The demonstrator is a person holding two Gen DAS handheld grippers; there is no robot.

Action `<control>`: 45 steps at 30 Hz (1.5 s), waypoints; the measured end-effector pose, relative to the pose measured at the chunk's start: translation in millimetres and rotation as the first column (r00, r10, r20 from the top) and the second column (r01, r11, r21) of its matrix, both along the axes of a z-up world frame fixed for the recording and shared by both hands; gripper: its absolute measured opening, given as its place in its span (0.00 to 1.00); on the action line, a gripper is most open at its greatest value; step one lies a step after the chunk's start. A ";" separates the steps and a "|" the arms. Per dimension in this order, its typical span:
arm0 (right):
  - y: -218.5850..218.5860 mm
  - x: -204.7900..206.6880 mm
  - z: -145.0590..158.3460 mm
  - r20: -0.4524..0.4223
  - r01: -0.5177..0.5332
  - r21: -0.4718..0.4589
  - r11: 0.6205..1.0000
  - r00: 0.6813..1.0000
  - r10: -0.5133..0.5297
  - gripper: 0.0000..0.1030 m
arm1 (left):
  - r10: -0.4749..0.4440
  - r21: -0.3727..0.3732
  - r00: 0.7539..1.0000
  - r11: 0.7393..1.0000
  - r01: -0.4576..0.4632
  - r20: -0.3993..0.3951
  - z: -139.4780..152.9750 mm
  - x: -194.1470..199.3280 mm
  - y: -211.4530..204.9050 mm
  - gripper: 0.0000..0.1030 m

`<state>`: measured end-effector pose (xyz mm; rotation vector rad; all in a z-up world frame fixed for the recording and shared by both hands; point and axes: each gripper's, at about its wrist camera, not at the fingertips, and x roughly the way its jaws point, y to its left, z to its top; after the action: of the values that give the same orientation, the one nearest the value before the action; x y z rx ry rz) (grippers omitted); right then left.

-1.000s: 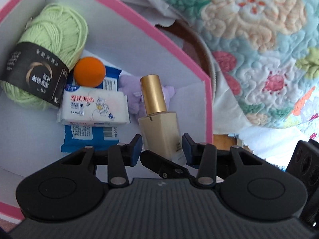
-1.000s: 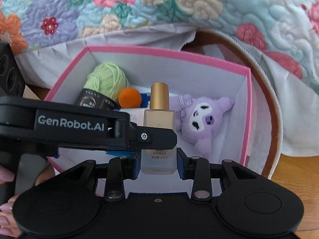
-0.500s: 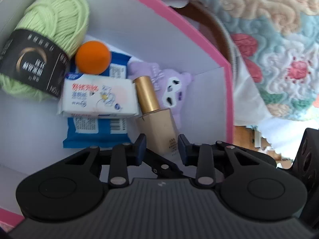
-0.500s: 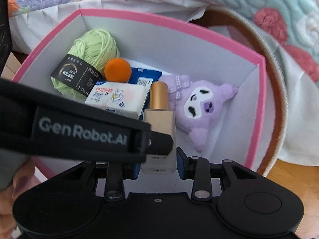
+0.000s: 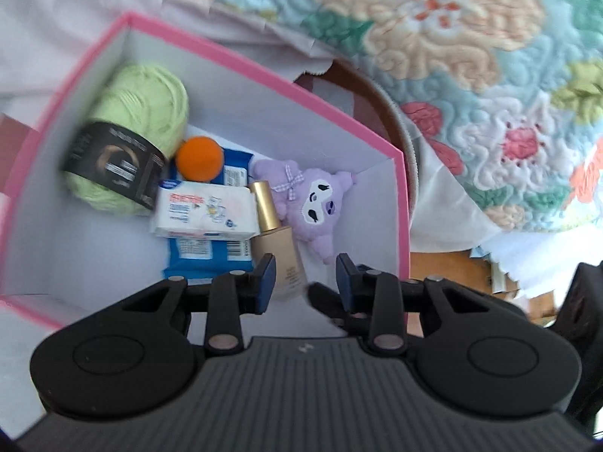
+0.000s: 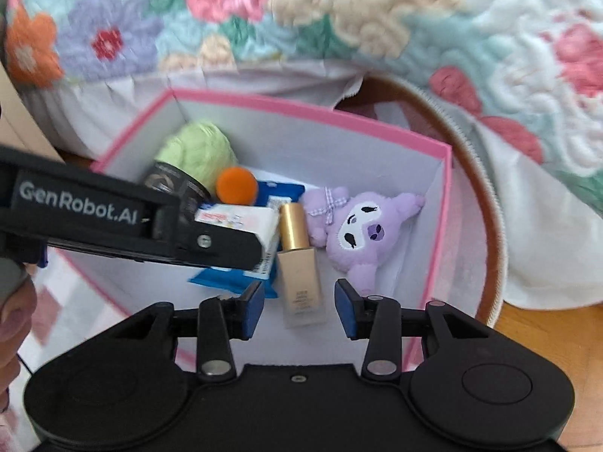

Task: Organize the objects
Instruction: 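Open the left tool to release the bottle beside the plush, then lift the left tool out of the box toward the clear floss box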

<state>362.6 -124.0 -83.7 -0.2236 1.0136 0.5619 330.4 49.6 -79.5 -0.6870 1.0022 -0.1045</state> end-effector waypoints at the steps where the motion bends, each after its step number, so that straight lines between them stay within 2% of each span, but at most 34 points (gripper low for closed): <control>1: -5.0 -5.3 9.0 0.004 -0.001 0.016 1.000 1.000 0.000 0.45 | 0.000 0.023 1.000 1.000 0.000 0.007 6.0 -2.8 -1.7 0.34; 11: -16.8 -65.7 93.8 0.132 -0.132 0.058 0.989 0.984 0.124 0.47 | -0.009 0.206 0.999 0.979 0.000 0.045 95.7 -52.8 -10.0 0.35; 18: -27.3 -113.8 140.9 0.215 -0.184 0.115 0.976 0.964 0.156 0.51 | -0.038 0.243 0.998 0.970 0.023 0.058 142.9 -108.3 -8.8 0.39; 21: -31.1 -134.5 154.6 0.247 -0.197 0.121 0.973 0.955 0.163 0.56 | -0.048 0.253 0.997 0.967 0.030 0.066 152.6 -134.0 -11.1 0.40; 26: -39.9 -167.0 163.5 0.269 -0.226 0.138 0.964 0.946 0.183 0.65 | -0.073 0.266 0.996 0.962 0.057 0.053 154.4 -170.5 -17.0 0.45; 30: -47.7 -187.7 167.0 0.293 -0.230 0.114 0.967 0.937 0.189 0.66 | -0.087 0.274 0.995 0.959 0.073 0.040 152.8 -193.7 -20.1 0.49; 35: -60.0 -201.1 165.3 0.255 -0.227 0.107 0.968 0.947 0.194 0.69 | -0.104 0.306 0.994 0.948 0.093 0.021 149.9 -215.4 -23.8 0.54; 38: -62.9 -206.9 154.4 0.223 -0.230 0.096 0.968 0.953 0.205 0.75 | -0.104 0.327 0.995 0.940 0.100 -0.005 140.3 -223.8 -26.1 0.57; 40: -63.0 -207.6 141.0 0.189 -0.228 0.095 0.969 0.960 0.207 0.78 | -0.104 0.337 0.995 0.936 0.100 -0.008 132.1 -228.0 -28.8 0.65; 42: -63.0 -208.7 122.3 0.155 -0.203 0.091 0.975 0.970 0.187 0.78 | -0.099 0.339 0.995 0.936 0.098 -0.015 119.6 -231.5 -33.0 0.69; 45: -65.2 -209.6 96.2 0.124 -0.182 0.084 0.980 0.977 0.171 0.78 | -0.111 0.324 0.993 0.939 0.119 -0.044 95.5 -229.0 -40.7 0.71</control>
<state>153.1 -189.2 12.6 -0.2606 0.8565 0.7495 101.4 8.9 16.0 -0.3270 1.0541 -0.0305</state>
